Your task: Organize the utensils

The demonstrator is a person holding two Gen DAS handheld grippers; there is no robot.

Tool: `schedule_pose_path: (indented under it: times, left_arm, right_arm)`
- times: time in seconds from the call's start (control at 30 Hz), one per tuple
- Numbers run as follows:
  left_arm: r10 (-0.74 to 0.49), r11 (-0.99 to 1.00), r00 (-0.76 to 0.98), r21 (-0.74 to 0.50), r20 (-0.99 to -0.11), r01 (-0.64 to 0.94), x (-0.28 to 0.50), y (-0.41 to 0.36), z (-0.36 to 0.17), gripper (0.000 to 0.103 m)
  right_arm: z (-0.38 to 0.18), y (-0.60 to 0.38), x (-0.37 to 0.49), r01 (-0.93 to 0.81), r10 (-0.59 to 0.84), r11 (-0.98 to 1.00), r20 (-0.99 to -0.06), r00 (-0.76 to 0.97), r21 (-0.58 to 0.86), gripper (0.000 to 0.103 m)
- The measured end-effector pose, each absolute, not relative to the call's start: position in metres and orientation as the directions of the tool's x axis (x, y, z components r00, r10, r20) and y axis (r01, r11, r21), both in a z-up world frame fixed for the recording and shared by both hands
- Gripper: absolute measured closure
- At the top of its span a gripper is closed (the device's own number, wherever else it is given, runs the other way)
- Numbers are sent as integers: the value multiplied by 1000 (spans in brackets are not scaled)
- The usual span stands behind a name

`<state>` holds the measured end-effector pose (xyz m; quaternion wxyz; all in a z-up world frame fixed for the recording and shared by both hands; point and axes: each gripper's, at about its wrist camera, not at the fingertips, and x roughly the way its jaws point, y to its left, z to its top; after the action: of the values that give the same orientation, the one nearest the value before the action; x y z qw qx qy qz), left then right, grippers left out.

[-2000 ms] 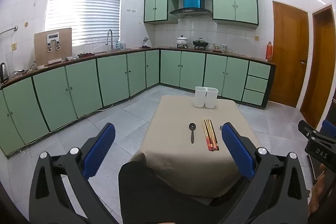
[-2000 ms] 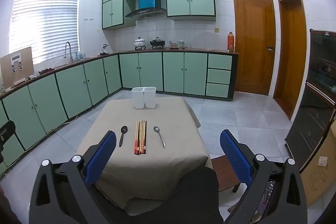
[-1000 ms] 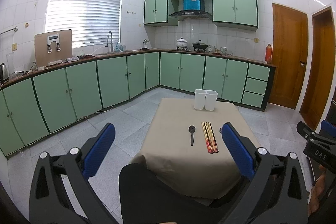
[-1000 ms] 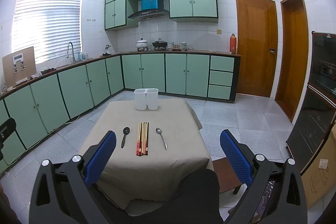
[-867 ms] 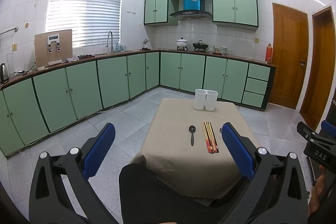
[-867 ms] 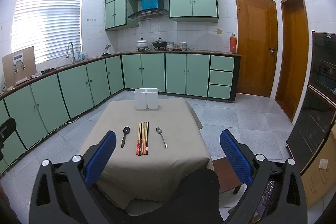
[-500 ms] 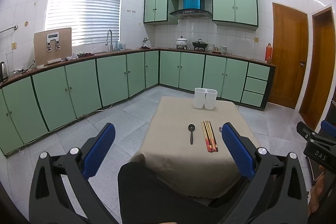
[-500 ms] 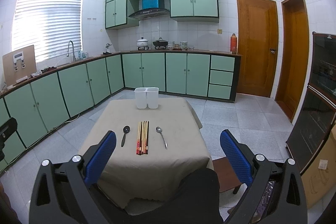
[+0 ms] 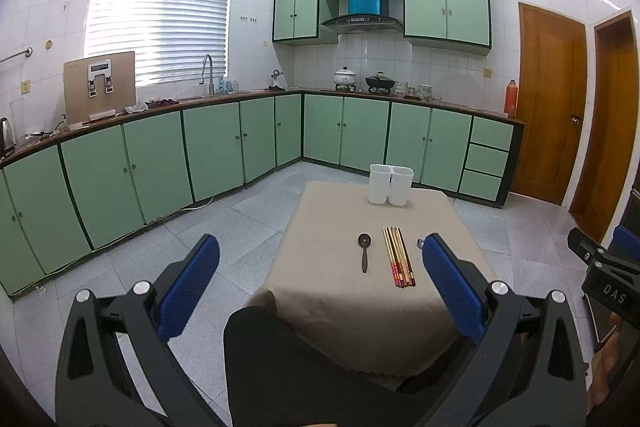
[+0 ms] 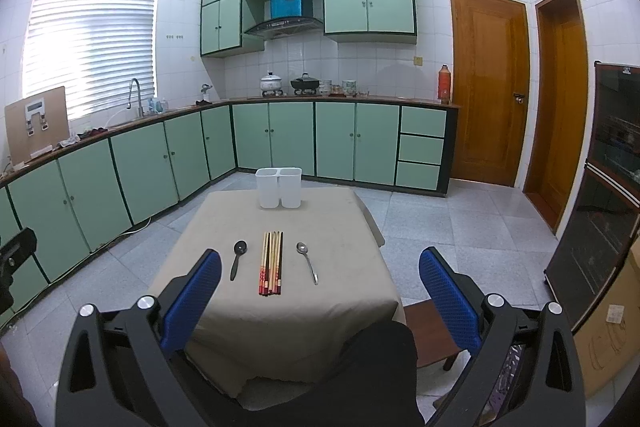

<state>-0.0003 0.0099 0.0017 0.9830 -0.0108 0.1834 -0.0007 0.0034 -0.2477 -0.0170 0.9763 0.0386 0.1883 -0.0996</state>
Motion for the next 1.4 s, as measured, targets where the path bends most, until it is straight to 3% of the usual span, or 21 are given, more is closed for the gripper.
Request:
schedule_pose_path:
  times: [1.17, 1.4]
  left_arm:
    - [36, 999, 926, -9, -375, -43, 17, 7, -9, 5]
    - [-83, 996, 874, -2, -480, 94, 76, -6, -31, 5]
  right_arm:
    - [-27, -259, 23, 149, -112, 987, -391, 913, 66, 6]
    - [-44, -268, 71, 162, -168, 986, -422, 891, -51, 6]
